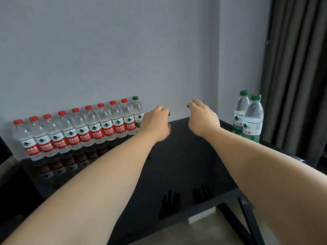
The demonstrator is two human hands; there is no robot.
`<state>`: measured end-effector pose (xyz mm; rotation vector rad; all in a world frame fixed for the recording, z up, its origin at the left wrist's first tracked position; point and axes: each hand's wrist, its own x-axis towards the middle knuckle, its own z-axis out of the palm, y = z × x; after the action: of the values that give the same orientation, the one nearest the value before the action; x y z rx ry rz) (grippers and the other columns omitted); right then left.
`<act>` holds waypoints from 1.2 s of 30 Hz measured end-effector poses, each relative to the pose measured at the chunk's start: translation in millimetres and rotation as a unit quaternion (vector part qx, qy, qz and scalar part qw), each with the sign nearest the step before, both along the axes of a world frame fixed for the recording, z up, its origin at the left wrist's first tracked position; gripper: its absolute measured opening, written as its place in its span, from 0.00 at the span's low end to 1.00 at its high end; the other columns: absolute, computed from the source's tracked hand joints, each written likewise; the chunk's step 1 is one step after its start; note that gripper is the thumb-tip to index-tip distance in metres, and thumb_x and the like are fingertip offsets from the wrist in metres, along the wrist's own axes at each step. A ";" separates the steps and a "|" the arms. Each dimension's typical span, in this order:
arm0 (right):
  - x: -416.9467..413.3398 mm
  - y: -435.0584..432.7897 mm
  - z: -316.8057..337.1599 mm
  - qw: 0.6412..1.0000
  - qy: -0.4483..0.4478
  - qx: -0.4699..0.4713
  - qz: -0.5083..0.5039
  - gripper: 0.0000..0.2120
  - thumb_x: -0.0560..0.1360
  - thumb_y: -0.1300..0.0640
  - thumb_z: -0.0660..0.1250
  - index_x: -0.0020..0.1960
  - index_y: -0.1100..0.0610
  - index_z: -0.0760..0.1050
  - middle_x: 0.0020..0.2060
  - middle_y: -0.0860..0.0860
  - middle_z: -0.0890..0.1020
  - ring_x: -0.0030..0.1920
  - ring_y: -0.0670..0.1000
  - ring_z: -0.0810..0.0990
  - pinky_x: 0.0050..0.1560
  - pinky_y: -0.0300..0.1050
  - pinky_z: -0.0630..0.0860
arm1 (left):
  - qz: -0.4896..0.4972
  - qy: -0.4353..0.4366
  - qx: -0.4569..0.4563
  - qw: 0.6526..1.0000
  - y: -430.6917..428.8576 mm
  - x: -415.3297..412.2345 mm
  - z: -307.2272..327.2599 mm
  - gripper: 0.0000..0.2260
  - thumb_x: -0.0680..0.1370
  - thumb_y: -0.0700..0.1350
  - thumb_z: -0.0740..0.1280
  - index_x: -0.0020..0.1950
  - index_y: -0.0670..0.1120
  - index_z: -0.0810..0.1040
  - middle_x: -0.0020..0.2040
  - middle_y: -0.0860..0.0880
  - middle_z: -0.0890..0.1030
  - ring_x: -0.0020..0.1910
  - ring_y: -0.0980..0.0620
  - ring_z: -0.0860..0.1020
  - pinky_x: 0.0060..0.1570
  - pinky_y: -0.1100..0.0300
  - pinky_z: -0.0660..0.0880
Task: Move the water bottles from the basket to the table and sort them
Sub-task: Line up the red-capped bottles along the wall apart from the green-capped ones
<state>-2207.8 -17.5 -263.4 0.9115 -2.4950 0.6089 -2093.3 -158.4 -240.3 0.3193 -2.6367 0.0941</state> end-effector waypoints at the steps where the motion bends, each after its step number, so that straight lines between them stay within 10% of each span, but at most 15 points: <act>1: 0.7 14.4 0.7 1.000 0.010 -0.004 -0.011 0.25 0.76 0.65 0.63 0.73 0.57 0.69 0.76 0.54 0.66 0.69 0.61 0.71 0.55 0.56 0.75 | -0.011 0.002 0.004 1.000 13.6 -1.0 -0.3 0.18 0.80 0.47 0.69 0.69 0.46 0.74 0.66 0.47 0.74 0.57 0.43 0.79 0.56 0.49 0.76; 15: -59.0 159.2 -27.5 0.981 0.053 -0.092 -0.163 0.25 0.73 0.65 0.65 0.69 0.57 0.70 0.75 0.55 0.65 0.69 0.62 0.68 0.54 0.57 0.73 | -0.166 0.010 0.018 0.986 130.7 -75.2 -23.5 0.20 0.79 0.47 0.71 0.69 0.46 0.71 0.68 0.50 0.72 0.56 0.46 0.78 0.54 0.51 0.77; 26: -125.0 208.5 -69.9 0.968 -0.009 -0.129 -0.215 0.29 0.74 0.65 0.64 0.74 0.56 0.65 0.76 0.53 0.64 0.68 0.62 0.70 0.57 0.58 0.73 | -0.294 0.045 0.071 0.952 183.6 -175.2 -49.7 0.38 0.77 0.51 0.73 0.80 0.53 0.53 0.83 0.53 0.42 0.73 0.39 0.68 0.62 0.46 0.74; 36: -164.9 211.8 -80.8 0.960 -0.018 -0.148 -0.238 0.28 0.74 0.67 0.61 0.74 0.56 0.65 0.76 0.52 0.64 0.66 0.61 0.70 0.56 0.59 0.75 | -0.323 0.088 0.147 0.931 200.6 -235.5 -70.2 0.33 0.76 0.40 0.75 0.75 0.47 0.61 0.83 0.49 0.49 0.76 0.43 0.65 0.61 0.42 0.76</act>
<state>-2372.6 194.3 -344.2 0.1765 -2.4334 0.8017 -2328.7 42.2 -310.5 -0.4366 -2.4347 -0.5239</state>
